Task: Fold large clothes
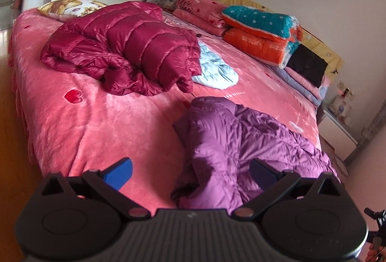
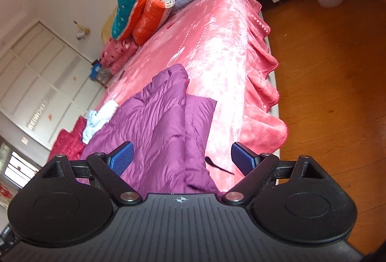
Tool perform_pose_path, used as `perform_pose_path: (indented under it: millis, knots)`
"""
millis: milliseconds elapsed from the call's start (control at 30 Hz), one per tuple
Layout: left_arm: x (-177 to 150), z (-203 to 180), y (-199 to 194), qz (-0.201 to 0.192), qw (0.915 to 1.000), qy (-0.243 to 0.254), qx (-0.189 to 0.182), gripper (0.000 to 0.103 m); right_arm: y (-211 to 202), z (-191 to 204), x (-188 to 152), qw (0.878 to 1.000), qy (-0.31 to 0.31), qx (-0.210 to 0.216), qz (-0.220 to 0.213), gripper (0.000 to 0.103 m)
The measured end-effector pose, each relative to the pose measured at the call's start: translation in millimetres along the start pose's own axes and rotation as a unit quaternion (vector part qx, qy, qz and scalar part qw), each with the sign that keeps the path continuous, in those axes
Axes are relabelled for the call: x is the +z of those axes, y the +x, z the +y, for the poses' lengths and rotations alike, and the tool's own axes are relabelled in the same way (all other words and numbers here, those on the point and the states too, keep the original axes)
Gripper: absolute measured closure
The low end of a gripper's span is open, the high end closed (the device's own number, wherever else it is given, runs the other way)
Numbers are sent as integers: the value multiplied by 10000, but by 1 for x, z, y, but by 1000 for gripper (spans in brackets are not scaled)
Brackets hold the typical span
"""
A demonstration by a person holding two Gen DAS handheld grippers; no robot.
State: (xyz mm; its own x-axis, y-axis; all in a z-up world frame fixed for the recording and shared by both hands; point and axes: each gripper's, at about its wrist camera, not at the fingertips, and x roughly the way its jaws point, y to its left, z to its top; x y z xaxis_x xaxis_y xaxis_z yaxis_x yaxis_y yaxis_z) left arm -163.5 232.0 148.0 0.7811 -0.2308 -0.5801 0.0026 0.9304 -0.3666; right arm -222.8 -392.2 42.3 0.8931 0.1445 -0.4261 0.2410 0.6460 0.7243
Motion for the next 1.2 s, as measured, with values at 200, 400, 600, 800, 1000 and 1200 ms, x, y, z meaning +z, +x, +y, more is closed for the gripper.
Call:
perform_pose_path:
  millis: [200, 400, 600, 800, 1000, 1200]
  knots:
    - [0, 4, 19, 118, 9998, -154, 80, 1, 37, -22, 14, 9989, 379, 272, 15, 0]
    - [5, -3, 35, 246, 9995, -126, -121, 1, 79, -36, 27, 9962, 664, 551, 115, 0]
    - [2, -11, 54, 435, 9989, -145, -139, 1, 103, -52, 36, 9907, 1048, 850, 178, 0]
    - [-7, -15, 72, 708, 9975, -62, -7, 1, 134, -65, 35, 9795, 1639, 1116, 363, 0]
    - [-14, -18, 82, 870, 9961, 70, 95, 1, 144, -60, 42, 9540, 2132, 2097, 206, 0]
    - [-17, -20, 85, 938, 9954, 86, 147, 1, 151, -45, 52, 9446, 2222, 2378, 419, 0]
